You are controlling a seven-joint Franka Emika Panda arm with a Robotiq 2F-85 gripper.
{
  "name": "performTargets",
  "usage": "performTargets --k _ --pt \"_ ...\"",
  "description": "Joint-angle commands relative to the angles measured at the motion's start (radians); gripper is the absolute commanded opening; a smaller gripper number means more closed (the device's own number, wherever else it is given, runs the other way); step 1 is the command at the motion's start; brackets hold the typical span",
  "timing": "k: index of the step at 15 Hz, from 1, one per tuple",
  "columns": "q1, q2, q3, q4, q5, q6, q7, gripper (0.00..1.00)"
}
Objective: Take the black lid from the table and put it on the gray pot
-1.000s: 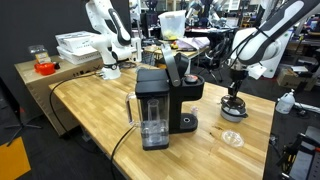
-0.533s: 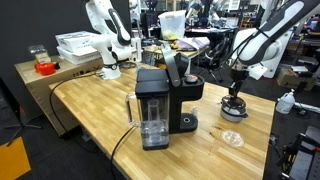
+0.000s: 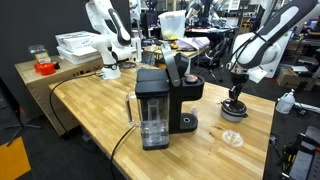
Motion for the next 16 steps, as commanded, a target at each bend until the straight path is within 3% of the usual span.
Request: performTargets --k 1,2,3,4,6,11,16 --pt "-0.01 0.024 0.011 0.022 0.017 0.008 -0.035 0.08" --pt "-0.011 0.032 0.011 0.031 0.016 0.005 -0.036 0.09" --pt "-0.01 0.039 0.01 0.038 0.011 0.001 -0.034 0.3" --pt "-0.009 0.045 0.009 0.045 0.008 -0.001 -0.031 0.58" --pt "-0.009 0.053 0.007 0.058 0.005 -0.003 -0.026 0.65" --pt "-0.009 0.058 0.006 0.067 0.003 -0.004 -0.023 1.0" --pt "0.003 0.024 -0.005 0.044 -0.016 0.021 0.003 1.0"
